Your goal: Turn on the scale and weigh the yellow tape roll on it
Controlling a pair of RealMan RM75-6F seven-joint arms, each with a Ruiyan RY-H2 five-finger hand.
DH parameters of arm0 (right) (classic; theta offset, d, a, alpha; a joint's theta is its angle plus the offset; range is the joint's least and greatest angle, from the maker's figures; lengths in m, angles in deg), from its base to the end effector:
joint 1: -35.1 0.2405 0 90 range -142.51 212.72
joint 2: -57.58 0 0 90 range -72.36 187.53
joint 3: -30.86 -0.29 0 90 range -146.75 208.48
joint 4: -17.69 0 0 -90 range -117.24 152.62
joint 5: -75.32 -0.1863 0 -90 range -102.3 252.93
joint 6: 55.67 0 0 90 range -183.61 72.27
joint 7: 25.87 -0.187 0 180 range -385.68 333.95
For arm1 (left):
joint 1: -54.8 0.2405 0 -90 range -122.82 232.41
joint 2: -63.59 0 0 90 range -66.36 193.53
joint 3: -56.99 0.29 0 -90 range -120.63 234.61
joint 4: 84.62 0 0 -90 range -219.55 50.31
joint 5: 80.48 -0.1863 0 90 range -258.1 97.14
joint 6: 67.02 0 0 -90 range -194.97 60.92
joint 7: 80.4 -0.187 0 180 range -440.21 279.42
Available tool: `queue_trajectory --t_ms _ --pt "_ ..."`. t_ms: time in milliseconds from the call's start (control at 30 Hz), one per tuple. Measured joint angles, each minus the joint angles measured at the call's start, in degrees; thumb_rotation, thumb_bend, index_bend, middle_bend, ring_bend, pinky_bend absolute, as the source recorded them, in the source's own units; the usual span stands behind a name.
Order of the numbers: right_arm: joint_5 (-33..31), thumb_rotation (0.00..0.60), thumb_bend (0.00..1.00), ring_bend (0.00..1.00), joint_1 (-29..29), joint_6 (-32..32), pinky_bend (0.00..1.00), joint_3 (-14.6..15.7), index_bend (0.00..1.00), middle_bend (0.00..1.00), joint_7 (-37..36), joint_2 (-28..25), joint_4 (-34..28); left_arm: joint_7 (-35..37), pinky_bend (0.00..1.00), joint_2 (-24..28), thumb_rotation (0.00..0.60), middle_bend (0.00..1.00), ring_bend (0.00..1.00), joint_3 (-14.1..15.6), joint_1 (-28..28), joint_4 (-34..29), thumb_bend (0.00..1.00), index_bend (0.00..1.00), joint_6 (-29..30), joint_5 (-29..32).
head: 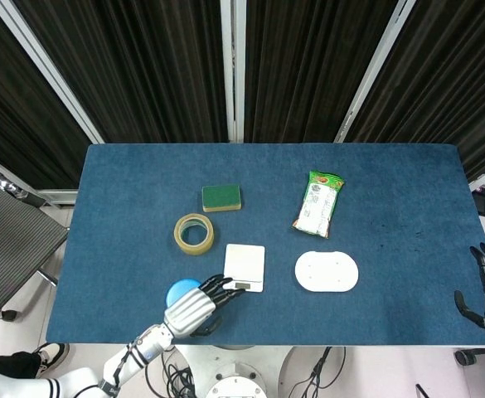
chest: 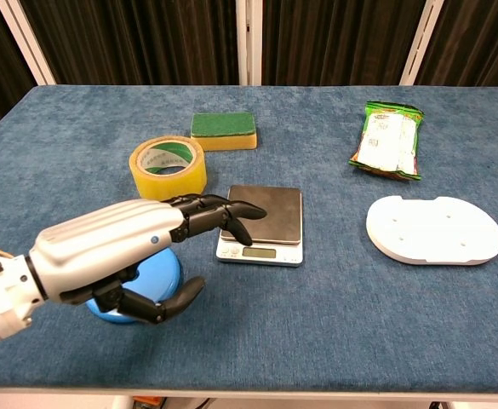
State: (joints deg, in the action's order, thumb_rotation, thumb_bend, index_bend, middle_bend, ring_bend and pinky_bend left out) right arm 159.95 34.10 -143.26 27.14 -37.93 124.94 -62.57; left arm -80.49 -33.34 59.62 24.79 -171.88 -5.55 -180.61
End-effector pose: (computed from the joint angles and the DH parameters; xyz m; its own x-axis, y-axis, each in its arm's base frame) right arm -0.3850 -0.1912 0.2090 0.3448 0.0375 0.9379 -0.9340 0.1137 0.3388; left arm -0.1317 0.2480 -0.0743 0.2755 0.4293 0.8602 0.7599 -0.6452 0.0786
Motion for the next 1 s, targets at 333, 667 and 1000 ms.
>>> queue_trajectory --t_ms 333,667,1000 --pt "-0.47 0.6 0.31 0.0 -0.04 0.02 0.0 -0.35 0.0 0.0 -0.05 -0.21 -0.2 0.74 0.0 -1.59 0.6 0.18 0.0 -0.24 -0.99 3.63 0.58 0.04 -0.8 2.96" --pt "-0.64 0.6 0.31 0.0 -0.12 0.21 0.0 -0.39 0.0 0.0 -0.73 -0.11 0.5 1.62 0.0 -3.67 0.6 0.19 0.0 0.18 -1.29 7.65 0.58 0.04 -0.14 3.76" --pt "-0.86 0.6 0.31 0.0 -0.1 0.45 0.0 -0.51 0.0 0.0 -0.93 -0.05 0.81 3.05 0.0 -5.01 0.6 0.2 0.0 0.78 -1.38 11.31 0.58 0.04 1.16 4.15"
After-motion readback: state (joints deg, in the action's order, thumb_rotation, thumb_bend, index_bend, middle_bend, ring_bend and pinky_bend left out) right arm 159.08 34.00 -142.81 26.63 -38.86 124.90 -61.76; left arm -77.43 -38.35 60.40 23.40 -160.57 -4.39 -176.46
